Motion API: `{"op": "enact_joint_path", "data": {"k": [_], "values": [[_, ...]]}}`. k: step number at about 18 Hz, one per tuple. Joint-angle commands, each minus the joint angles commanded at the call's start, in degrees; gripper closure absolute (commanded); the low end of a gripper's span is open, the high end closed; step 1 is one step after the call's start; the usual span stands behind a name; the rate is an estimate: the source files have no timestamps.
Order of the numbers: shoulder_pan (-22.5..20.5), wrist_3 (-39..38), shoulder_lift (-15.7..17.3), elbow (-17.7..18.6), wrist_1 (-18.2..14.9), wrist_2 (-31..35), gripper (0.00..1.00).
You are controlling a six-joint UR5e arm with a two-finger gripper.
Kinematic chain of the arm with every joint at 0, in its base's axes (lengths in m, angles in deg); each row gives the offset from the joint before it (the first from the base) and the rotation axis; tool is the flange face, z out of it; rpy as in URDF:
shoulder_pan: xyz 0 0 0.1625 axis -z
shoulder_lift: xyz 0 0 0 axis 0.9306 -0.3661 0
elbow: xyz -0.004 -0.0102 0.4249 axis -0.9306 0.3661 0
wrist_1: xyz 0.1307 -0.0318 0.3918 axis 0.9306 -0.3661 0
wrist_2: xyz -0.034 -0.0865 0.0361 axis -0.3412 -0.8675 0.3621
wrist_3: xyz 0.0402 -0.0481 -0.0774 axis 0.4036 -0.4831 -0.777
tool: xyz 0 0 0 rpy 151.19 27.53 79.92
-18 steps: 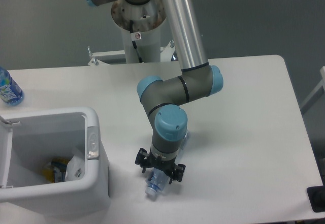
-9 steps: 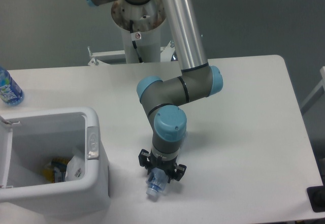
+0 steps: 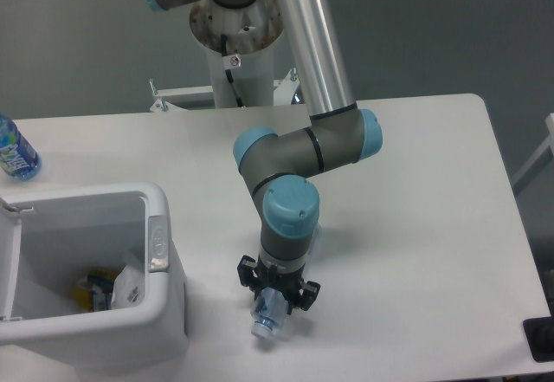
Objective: Place the trash in the trash can
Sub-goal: 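Close the gripper around the bottle's cap end, then lift the bottle and carry it over the white bin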
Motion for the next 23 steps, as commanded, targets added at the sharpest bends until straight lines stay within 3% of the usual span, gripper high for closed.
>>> {"op": "enact_joint_path", "data": {"k": [5, 13, 18, 23], "values": [[-1.2, 0.2, 2.9, -1.0, 0.5, -1.8, 0.37], [-5.1, -6.7, 6.0, -12.8, 1.0, -10.1, 0.37], [-6.3, -18.7, 7.6, -20.8, 1.7, -14.1, 0.37], [-5.6, -32.4, 10.3, -24.6, 1.8, -14.2, 0.37]]}}
